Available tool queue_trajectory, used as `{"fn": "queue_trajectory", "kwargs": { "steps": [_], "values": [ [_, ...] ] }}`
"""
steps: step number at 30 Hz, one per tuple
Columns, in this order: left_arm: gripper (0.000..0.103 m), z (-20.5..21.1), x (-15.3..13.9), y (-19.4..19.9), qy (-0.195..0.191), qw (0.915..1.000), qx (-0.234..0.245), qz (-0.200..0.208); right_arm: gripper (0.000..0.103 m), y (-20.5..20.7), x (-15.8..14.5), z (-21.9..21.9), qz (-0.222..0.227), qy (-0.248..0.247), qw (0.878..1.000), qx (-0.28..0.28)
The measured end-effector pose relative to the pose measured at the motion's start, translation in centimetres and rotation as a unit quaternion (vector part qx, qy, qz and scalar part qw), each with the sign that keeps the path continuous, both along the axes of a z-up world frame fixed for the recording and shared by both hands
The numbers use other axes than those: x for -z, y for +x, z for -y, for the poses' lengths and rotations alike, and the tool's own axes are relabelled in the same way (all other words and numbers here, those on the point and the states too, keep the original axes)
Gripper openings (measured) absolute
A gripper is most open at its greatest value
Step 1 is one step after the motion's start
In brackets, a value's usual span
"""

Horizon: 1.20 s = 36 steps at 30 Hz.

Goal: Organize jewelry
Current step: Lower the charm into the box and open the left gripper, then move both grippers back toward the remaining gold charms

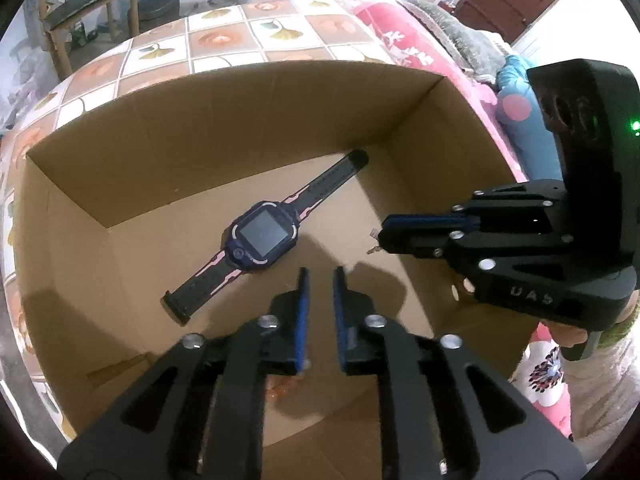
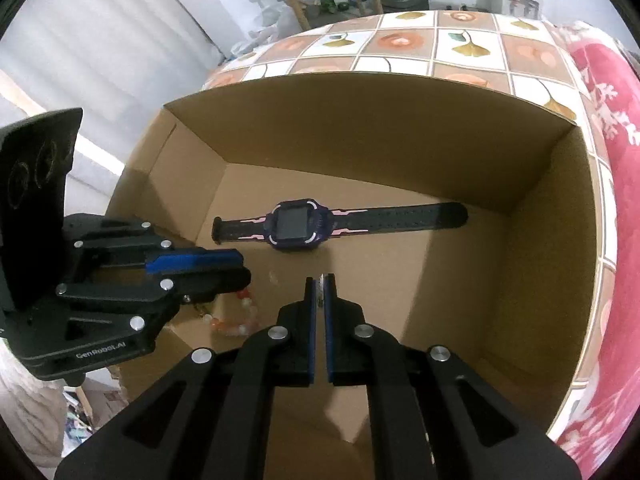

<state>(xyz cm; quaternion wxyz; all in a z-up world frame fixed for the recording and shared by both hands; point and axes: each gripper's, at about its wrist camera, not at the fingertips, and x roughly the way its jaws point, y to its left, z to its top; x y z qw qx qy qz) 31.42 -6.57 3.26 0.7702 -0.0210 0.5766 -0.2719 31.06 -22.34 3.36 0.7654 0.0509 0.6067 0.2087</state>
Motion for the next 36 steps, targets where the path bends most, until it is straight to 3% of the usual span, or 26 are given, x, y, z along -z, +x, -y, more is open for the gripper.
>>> {"fn": "queue_trajectory", "kwargs": {
  "steps": [9, 13, 15, 18, 23, 28, 36],
  "values": [
    [0.015, -0.5, -1.3, -0.5, -0.011, 0.9995, -0.010, 0.028, 0.015, -0.8, -1.6, 1.0, 0.027, -0.001, 1.000, 0.014],
    [0.018, -1.1, -3.5, -2.0, -0.023, 0.9975, -0.012, 0.066, 0.020, -1.9, -3.5, 1.7, 0.053, 0.014, 0.998, 0.023],
    [0.026, -1.7, -4.8, -3.3, -0.032, 0.9954, -0.013, 0.089, 0.025, -3.4, -5.5, 2.3, 0.086, 0.027, 0.995, 0.029],
    [0.029, -3.1, -7.0, -6.8, -0.048, 0.9895, -0.017, 0.135, 0.036, -6.8, -8.3, 3.2, 0.142, 0.045, 0.988, 0.032],
    [0.035, -6.1, -8.3, -13.4, -0.082, 0.9783, -0.021, 0.189, 0.039, -13.8, -10.2, 4.2, 0.195, 0.074, 0.977, 0.031],
    [0.037, -7.7, -6.0, -19.8, -0.073, 0.9748, -0.033, 0.208, 0.039, -19.4, -8.4, 5.2, 0.189, 0.095, 0.976, 0.055],
    [0.037, -6.0, -0.2, -23.8, -0.037, 0.9804, -0.027, 0.192, 0.039, -24.2, -1.9, 4.2, 0.116, 0.105, 0.984, 0.085]
  ]
}}
